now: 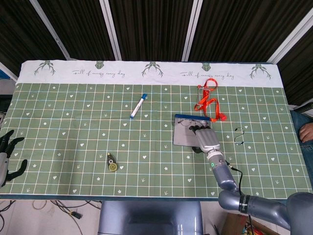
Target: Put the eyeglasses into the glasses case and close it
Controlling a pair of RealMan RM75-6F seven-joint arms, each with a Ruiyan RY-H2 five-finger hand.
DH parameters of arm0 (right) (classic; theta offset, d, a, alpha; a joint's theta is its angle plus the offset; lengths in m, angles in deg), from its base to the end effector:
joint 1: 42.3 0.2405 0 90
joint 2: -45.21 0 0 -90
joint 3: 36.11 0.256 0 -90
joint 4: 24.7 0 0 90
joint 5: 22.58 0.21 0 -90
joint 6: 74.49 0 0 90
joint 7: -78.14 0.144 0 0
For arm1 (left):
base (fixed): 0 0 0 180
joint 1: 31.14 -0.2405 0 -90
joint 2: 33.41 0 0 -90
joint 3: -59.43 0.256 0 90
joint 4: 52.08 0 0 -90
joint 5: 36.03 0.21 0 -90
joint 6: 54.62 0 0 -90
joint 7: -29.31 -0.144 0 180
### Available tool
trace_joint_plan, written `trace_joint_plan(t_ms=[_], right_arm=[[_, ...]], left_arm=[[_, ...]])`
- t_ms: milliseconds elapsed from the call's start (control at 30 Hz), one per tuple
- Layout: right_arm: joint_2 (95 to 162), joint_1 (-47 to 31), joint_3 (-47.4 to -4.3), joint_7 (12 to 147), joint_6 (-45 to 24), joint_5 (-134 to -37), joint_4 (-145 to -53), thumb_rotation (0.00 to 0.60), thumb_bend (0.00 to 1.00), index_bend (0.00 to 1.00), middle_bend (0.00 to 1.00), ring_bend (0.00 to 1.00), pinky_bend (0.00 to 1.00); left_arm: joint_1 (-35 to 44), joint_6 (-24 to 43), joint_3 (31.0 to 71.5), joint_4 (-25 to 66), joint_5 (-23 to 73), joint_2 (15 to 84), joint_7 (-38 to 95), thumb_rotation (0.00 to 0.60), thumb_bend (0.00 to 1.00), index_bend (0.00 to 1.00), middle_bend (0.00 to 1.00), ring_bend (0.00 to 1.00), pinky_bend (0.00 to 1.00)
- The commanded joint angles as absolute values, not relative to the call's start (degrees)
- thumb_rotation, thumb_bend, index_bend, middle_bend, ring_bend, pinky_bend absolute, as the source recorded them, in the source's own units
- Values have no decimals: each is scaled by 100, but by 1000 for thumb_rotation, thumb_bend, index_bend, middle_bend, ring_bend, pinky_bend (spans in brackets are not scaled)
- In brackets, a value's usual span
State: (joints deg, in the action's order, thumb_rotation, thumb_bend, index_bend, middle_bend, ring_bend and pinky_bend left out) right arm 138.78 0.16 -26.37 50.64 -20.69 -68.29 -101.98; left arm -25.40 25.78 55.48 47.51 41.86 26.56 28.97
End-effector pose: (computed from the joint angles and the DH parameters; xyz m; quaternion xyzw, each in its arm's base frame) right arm -0.1969 -0.3532 -0.0359 0.6994 -0.4534 0.2757 0.4788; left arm -0.3091 0.1866 0.1685 -0.5593 -0.4475 -0.3674 0.5933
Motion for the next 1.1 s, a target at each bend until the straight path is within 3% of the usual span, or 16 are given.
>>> trace_joint_plan(t_ms=[33,333,1100], right_arm=[[13867,15,-2638,5067,-2078,-6843,-10209,600,415,266,262,283,260],[13783,17,-2617,5095,-2109,-6895,-10321,600,596,313,289,287,260],[13713,92,-2472,5279,-2169,-6929,-10266,600,682,421,379,355,265]], left_arm=[[-2540,2577,5548,4752,4186,2655,2896,600,390,183,0,0,0],[-2534,2559,5556,4753,4185,2647,2890,600,390,183,0,0,0],[-2527,2535,5571,4763,4179,2633,2851,600,391,184,0,0,0]])
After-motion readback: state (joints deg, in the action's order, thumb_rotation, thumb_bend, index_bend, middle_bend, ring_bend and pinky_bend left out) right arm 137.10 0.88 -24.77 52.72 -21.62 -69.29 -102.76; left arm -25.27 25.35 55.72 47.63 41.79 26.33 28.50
